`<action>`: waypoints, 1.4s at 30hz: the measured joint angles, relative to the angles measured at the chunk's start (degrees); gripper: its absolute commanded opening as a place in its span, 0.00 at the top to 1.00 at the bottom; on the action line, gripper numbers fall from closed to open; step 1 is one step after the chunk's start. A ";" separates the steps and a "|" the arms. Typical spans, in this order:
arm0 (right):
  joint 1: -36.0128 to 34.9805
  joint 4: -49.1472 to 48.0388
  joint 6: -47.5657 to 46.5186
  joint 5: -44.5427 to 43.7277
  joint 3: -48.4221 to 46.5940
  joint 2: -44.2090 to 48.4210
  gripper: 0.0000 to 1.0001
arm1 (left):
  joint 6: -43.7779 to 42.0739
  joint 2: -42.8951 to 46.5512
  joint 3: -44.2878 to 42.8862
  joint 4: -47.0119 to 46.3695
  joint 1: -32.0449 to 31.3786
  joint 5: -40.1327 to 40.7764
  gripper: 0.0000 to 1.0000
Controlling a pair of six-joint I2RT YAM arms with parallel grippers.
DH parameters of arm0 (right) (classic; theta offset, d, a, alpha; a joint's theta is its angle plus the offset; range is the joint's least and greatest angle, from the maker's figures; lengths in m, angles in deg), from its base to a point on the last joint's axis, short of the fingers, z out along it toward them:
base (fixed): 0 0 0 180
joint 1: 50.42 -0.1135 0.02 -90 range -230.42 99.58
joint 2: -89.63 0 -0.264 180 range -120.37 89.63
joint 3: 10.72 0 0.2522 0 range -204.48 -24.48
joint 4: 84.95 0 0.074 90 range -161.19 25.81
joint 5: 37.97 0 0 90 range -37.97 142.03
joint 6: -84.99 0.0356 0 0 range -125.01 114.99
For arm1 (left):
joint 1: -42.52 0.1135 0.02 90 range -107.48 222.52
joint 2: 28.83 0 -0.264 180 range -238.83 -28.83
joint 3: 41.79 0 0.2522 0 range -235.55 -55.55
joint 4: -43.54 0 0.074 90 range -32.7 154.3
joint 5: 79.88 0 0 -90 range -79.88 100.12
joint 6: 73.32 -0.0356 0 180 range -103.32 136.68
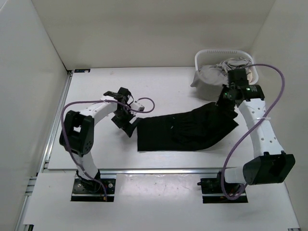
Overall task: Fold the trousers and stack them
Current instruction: Fold the trousers
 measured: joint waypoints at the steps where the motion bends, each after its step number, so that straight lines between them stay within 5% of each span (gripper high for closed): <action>1: -2.91 1.64 0.31 -2.01 -2.32 -0.28 1.00 | 0.17 -1.38 0.76 -0.39 0.00 0.04 0.00; 11: -40.76 10.67 10.51 -13.81 -18.91 -22.95 1.00 | 3.28 -12.24 -4.33 0.44 0.22 -6.38 0.06; 13: -44.96 12.15 12.94 -14.84 -24.13 -29.81 1.00 | 3.41 -13.05 -5.22 0.46 0.28 -7.76 0.19; 14: -46.69 12.74 14.12 -15.41 -27.58 -33.53 1.00 | 3.32 -13.57 -5.62 0.28 0.28 -8.50 0.37; 19: -52.52 15.76 18.47 -17.22 -45.86 -48.65 1.00 | 3.72 -16.46 -6.34 -1.49 1.01 -12.41 0.86; 33: -55.98 8.39 16.15 -10.23 -50.64 -52.28 0.99 | 4.28 -18.60 -4.59 -1.22 3.80 -22.80 0.86; 36: -56.35 6.51 15.34 -7.41 -50.53 -53.72 0.83 | 5.11 -18.64 -4.72 -0.96 4.11 -22.51 0.71; 38: -56.68 5.03 14.75 -6.27 -49.40 -54.14 0.63 | 6.01 -18.67 -5.38 0.61 4.92 -21.77 0.55; 40: -56.76 3.39 13.29 -5.66 -48.00 -54.14 0.43 | 6.82 -18.60 -6.40 2.75 6.10 -19.91 0.48; 42: -56.89 1.99 12.20 -4.98 -46.88 -54.12 0.37 | 7.17 -18.38 -7.54 4.35 8.15 -16.83 0.44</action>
